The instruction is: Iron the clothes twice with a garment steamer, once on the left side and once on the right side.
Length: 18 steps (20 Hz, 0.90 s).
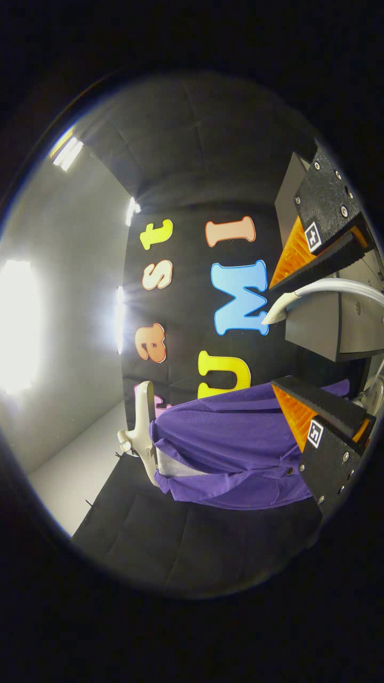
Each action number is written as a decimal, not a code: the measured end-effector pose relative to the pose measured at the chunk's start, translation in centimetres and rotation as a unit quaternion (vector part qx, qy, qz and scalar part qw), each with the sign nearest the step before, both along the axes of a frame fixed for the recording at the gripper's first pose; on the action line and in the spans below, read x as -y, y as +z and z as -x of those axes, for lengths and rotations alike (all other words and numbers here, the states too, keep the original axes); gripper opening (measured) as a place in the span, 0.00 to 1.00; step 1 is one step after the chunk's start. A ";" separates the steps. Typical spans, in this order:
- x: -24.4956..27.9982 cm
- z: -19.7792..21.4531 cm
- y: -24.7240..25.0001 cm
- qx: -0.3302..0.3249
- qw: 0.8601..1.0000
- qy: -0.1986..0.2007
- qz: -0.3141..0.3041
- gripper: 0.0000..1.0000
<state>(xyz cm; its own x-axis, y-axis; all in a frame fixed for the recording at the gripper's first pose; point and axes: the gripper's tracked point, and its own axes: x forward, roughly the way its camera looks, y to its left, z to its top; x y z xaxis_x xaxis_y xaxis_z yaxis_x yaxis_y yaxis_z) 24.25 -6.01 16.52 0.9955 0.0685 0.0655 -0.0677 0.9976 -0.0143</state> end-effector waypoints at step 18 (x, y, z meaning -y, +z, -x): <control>8.1 -24.6 -9.3 -0.266 0.952 0.095 -0.116 0.96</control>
